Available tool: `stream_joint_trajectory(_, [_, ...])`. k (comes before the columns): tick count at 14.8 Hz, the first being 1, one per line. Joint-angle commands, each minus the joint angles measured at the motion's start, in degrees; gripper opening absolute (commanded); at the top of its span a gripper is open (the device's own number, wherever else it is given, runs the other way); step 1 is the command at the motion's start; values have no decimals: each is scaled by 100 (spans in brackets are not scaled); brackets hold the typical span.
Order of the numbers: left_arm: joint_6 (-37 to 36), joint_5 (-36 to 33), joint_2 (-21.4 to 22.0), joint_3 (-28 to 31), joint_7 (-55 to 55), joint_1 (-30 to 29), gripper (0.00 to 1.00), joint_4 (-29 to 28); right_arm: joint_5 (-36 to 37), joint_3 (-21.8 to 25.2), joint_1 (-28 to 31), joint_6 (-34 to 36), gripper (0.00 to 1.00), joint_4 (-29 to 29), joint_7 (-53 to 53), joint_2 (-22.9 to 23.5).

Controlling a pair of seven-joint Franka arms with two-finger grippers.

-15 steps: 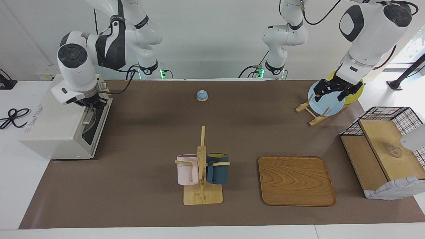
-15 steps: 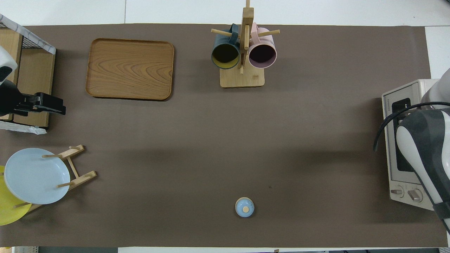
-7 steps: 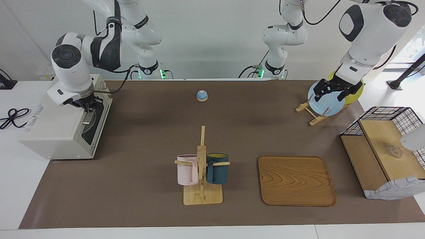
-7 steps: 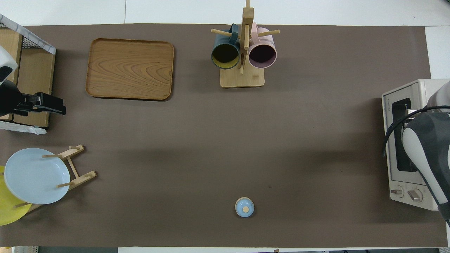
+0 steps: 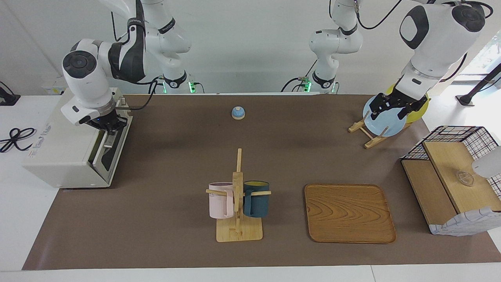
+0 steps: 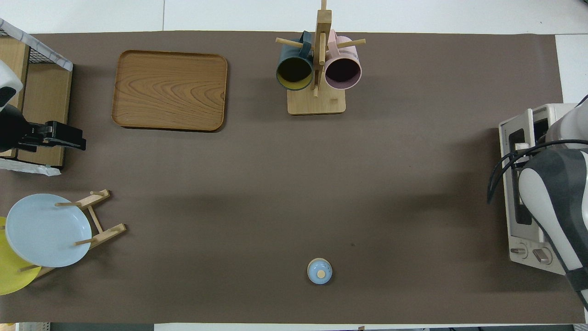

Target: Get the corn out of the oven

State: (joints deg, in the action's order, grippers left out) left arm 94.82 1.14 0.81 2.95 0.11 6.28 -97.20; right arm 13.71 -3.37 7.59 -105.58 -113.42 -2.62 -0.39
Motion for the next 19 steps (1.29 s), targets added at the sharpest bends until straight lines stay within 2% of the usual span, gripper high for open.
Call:
stream_joint_trajectory(1, [36, -123, 50, -5, 15, 14, 100, -9, -166, -23, -143, -463, 0, -444, 226, -49])
stream_joint_trajectory(5, [45, -123, 50, -5, 6, 14, 100, -9, -421, -23, -249, -1253, 0, -936, 254, 65])
stream_joint_trajectory(10, [19, -123, 50, -5, 15, 5, 100, -18, -746, -32, -451, -1859, 0, -1120, 315, 338])
stream_joint_trajectory(14, [19, -123, 50, -5, 15, 5, 100, -10, -957, -32, -715, -2194, 0, -1305, 429, 504])
stream_joint_trajectory(19, [27, -123, 50, -5, 15, 5, 100, -9, -1160, -41, -750, -2195, 0, -1262, 534, 715])
